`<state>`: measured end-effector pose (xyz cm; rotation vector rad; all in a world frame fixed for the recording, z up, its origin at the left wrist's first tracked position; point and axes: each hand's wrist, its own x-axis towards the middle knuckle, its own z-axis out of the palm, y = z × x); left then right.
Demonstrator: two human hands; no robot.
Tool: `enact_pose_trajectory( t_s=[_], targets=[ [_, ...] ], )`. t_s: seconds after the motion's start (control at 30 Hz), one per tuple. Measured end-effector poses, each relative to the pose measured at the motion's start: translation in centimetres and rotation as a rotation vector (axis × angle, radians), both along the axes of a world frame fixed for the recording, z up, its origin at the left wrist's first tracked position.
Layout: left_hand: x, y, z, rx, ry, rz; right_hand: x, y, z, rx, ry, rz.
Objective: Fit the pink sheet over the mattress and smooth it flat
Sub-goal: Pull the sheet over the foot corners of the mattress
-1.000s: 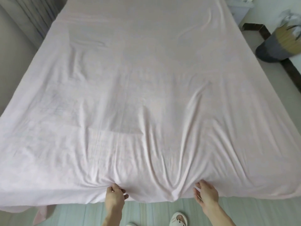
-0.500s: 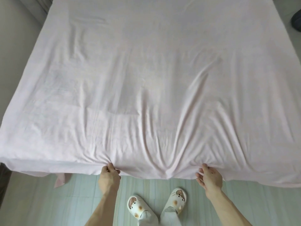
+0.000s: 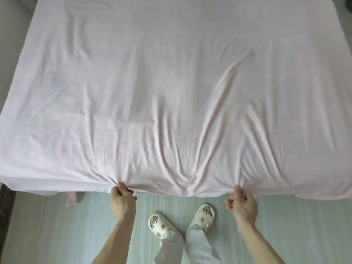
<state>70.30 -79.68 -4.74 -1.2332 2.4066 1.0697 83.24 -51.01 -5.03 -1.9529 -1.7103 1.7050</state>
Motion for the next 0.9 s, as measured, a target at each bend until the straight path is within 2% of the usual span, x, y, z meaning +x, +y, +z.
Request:
enact_pose_trajectory(
  t_s=[0.1, 0.23, 0.33, 0.4, 0.47, 0.5, 0.57, 0.63, 0.67, 0.7, 0.73, 0.8, 0.83, 0.9],
  targets=[
    [0.9, -1.0, -0.4, -0.030, -0.011, -0.053, 0.2, 0.0, 0.3, 0.034, -0.022, 0.005],
    [0.0, -3.6, -1.3, -0.109, -0.275, -0.262, 1.0, 0.1, -0.6, -0.034, -0.177, 0.016],
    [-3.0, -2.7, -0.8, 0.119, -0.403, -0.186, -0.7, 1.2, -0.7, -0.179, -0.250, 0.013],
    [-4.9, -1.3, 0.7, 0.135, -0.521, -0.227, -1.8, 2.1, 0.2, -0.187, -0.360, 0.208],
    [-6.7, 0.9, 2.8, -0.051, -0.670, -0.535, -3.1, 2.7, 1.5, -0.001, -0.472, 0.534],
    [-7.4, 2.5, 3.6, -0.198, -0.644, -0.714, -4.0, 2.8, 2.2, 0.149, -0.486, 0.657],
    [-8.5, 6.8, 4.4, -0.361, -0.336, -0.948, -6.6, 2.5, 3.1, 0.426, -0.329, 0.762],
    [-9.4, 11.7, 4.7, -0.290, 0.158, -1.013, -10.4, 1.4, 2.9, 0.690, -0.070, 0.787],
    [-10.0, 13.7, 4.3, -0.257, 0.349, -1.062, -12.4, 0.9, 2.4, 0.786, -0.001, 0.844],
    [-10.5, 15.2, 3.5, -0.243, 0.399, -1.156, -14.2, 0.5, 1.7, 0.846, 0.038, 0.934],
    [-11.0, 16.2, 2.2, -0.245, 0.346, -1.276, -15.5, 1.0, 0.7, 0.868, 0.037, 1.054],
    [-11.6, 15.0, -0.9, -0.347, 0.081, -1.443, -15.9, 3.9, -1.4, 0.871, -0.065, 1.270],
    [-11.6, 14.3, -2.2, -0.402, -0.002, -1.462, -14.6, 7.1, -2.7, 0.851, -0.174, 1.271],
    [-11.1, 10.6, -3.1, -0.496, -0.087, -1.408, -10.4, 13.0, -4.1, 0.755, -0.447, 1.084]
  ],
)
